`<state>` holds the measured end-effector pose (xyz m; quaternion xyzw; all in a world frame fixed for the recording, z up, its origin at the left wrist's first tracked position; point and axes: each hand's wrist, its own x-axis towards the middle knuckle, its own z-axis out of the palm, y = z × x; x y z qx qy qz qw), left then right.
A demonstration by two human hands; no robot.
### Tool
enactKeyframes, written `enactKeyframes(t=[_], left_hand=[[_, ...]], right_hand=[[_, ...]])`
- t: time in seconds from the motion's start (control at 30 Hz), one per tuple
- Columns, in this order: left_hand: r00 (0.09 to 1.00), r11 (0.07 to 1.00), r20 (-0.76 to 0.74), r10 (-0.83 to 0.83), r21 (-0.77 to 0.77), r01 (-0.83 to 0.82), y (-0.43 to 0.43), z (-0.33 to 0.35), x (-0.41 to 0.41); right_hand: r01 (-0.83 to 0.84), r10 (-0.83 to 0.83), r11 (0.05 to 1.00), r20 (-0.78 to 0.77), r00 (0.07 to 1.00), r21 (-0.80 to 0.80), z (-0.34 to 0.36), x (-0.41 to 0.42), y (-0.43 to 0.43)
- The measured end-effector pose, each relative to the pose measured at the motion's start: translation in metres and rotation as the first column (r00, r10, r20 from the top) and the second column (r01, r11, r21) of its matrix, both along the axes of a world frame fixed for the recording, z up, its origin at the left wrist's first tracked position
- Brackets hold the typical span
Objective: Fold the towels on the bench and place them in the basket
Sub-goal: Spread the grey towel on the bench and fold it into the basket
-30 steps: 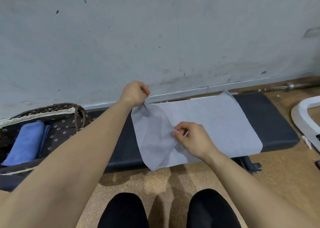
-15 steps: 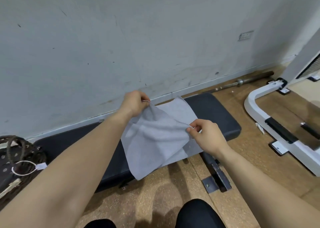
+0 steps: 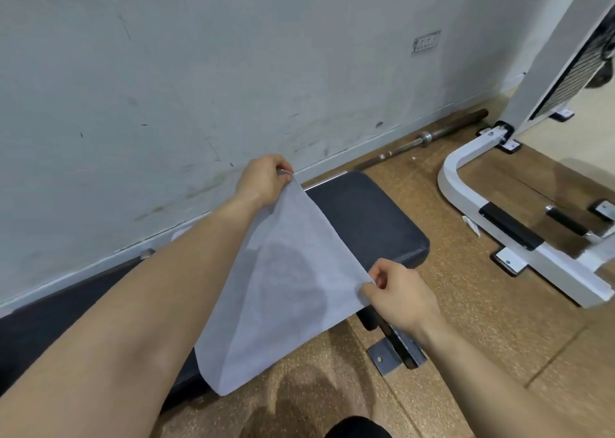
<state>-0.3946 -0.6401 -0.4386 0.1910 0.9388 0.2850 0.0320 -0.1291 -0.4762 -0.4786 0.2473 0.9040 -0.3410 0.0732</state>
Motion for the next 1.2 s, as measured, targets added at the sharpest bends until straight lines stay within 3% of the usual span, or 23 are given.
enactKeyframes(t=[0.13,0.3,0.5,0.7,0.87,1.2], left_hand=[[0.999,0.994,0.017,0.046,-0.096,-0.044,0.015,-0.029,0.001],[0.988,0.998,0.153,0.033,-0.058,-0.025,0.022,-0.056,-0.005],[0.989,0.988,0.121,0.083,0.118,-0.097,0.012,-0.047,0.008],[0.998,0.969,0.069,-0.006,0.245,-0.011,-0.031,-0.009,0.063],[0.992,0.902,0.115,-0.057,0.431,0.002,-0.068,0.018,0.118],[0.999,0.84,-0.034,-0.011,0.543,0.027,-0.123,0.074,0.199]], right_hand=[[0.017,-0.019,0.996,0.027,0.999,0.09,-0.006,-0.003,0.0],[0.077,-0.072,0.986,-0.041,0.997,0.145,-0.01,-0.005,-0.009],[0.063,-0.026,0.979,-0.19,0.982,0.193,-0.011,-0.018,-0.019],[-0.102,0.143,0.988,-0.438,0.888,0.116,0.015,-0.053,-0.036],[-0.258,0.286,0.958,-0.465,0.838,0.125,0.057,-0.071,-0.069],[-0.364,0.176,0.901,-0.567,0.804,-0.237,0.111,-0.037,-0.12]])
